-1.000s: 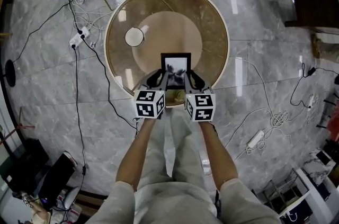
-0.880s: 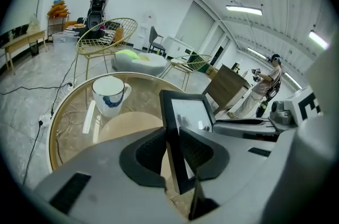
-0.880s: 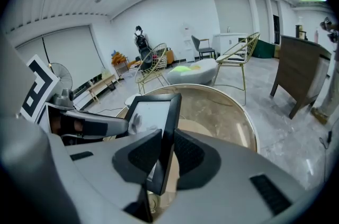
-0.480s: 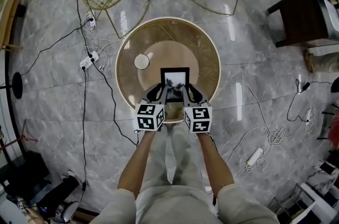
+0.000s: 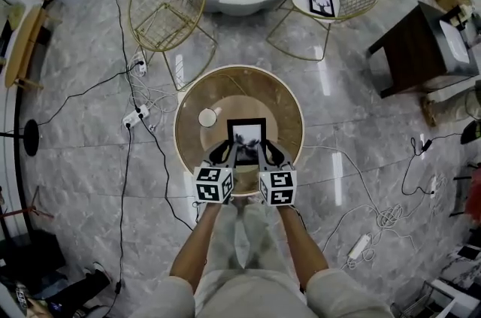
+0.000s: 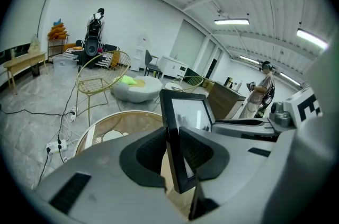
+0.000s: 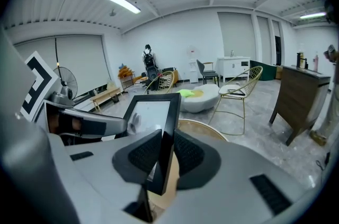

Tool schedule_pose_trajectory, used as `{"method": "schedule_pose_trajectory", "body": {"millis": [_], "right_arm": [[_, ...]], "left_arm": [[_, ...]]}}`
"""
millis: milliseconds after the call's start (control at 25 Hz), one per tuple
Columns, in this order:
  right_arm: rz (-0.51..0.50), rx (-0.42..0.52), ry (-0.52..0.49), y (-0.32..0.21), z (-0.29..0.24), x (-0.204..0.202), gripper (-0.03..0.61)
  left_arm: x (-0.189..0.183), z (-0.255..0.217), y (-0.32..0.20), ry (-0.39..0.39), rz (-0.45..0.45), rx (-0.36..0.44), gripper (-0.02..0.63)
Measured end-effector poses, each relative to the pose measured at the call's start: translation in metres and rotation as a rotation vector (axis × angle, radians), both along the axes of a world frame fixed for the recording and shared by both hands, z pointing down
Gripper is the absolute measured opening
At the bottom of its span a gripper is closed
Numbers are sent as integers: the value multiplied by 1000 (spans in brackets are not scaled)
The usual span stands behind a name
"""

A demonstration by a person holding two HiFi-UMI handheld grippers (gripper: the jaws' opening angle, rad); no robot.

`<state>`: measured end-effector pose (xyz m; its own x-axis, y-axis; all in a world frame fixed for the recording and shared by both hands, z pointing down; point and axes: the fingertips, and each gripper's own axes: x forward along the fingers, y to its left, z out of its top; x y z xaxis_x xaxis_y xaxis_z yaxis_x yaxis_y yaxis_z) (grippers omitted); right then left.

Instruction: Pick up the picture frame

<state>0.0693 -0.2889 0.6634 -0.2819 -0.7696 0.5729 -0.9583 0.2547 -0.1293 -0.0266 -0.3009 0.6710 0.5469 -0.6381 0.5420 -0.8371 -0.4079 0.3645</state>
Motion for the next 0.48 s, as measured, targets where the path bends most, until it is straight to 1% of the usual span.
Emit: {"method": "schedule_pose_trajectory", "body": {"millis": [320, 480], "right_arm": [[7, 94, -2, -7, -61, 1, 74], [7, 137, 8, -9, -93, 5, 74]], "left_arm": [[1, -60, -8, -5, 3, 84, 75], [5, -89, -10, 6, 1, 119, 75]]}}
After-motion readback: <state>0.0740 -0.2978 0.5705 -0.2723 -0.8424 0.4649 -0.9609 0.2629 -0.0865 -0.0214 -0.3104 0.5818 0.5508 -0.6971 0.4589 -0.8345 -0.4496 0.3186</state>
